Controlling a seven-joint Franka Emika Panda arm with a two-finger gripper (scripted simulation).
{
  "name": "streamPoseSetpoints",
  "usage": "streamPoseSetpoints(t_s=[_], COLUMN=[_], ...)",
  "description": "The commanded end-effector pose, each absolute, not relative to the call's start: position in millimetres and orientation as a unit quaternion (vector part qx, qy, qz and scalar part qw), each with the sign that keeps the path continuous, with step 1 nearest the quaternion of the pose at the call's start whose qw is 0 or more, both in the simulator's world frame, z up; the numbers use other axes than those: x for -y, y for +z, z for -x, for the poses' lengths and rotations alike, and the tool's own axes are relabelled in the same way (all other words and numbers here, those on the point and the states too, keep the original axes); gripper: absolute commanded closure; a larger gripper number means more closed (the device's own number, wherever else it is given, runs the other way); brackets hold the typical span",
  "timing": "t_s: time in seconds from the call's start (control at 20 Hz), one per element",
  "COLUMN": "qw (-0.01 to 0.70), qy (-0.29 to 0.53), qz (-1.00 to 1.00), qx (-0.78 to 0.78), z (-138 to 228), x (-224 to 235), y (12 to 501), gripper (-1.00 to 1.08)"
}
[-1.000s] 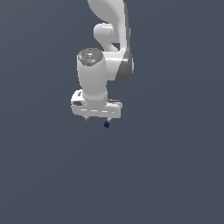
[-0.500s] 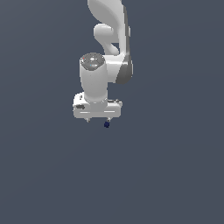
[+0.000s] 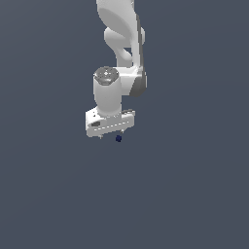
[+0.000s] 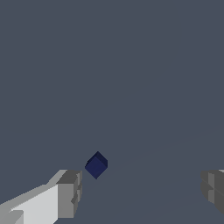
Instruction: Pick up the object and move it to a goal position.
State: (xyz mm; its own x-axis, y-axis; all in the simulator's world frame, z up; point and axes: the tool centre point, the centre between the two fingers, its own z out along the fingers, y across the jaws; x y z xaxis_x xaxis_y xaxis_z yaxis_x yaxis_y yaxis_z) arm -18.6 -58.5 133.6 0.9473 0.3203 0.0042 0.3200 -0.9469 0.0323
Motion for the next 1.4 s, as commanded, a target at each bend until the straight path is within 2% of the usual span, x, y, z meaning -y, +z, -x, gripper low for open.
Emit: streamPoseSetpoints(t_s=[0.0,0.85,1.35], qw=[0.015,0.007,0.001], qy=[0.003,-0.002,-0.001], qz=[-0.98,-0.901,-0.854], qx=[-0.199,-0.434,-0.52], z=[23,53,66], x=[57,42,34], y=[126,82,67], gripper=[-0.92,-0.92,-0.92])
